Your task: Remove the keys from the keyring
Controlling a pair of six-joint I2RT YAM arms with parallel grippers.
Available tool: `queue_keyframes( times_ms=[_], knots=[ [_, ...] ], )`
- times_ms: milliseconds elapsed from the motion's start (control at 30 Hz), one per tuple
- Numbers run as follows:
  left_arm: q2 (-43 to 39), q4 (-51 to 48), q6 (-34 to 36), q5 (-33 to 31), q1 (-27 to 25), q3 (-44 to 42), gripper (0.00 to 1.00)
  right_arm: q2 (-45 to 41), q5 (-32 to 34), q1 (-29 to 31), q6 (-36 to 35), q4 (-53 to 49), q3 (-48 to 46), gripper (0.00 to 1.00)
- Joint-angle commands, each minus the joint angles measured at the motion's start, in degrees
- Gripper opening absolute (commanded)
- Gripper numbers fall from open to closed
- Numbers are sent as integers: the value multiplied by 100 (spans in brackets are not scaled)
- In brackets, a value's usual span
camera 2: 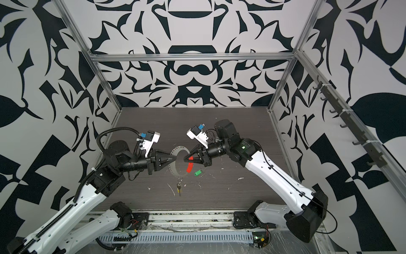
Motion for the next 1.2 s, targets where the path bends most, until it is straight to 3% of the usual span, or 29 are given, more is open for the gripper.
queue_keyframes(
  times_ms=[0,133,267,500,800,1167],
  knots=[
    [-21,376,-181,-28,2,157,10,-54,67,1,91,269,185,8],
    [-77,420,-298,-376,2,129,3,-182,389,-1,263,415,188,34],
    [-148,565,-577,-855,2,101,3,-560,1164,4,644,893,-88,45],
    [-127,398,-1076,-2255,2,210,4,-1268,2768,250,1070,1596,-769,46],
    [-179,425,-1281,-2925,2,286,4,-1363,5257,1862,761,2081,-1409,46],
    [-275,361,-1306,-3007,2,282,3,-865,5787,2257,520,2564,-1415,46]
  ],
)
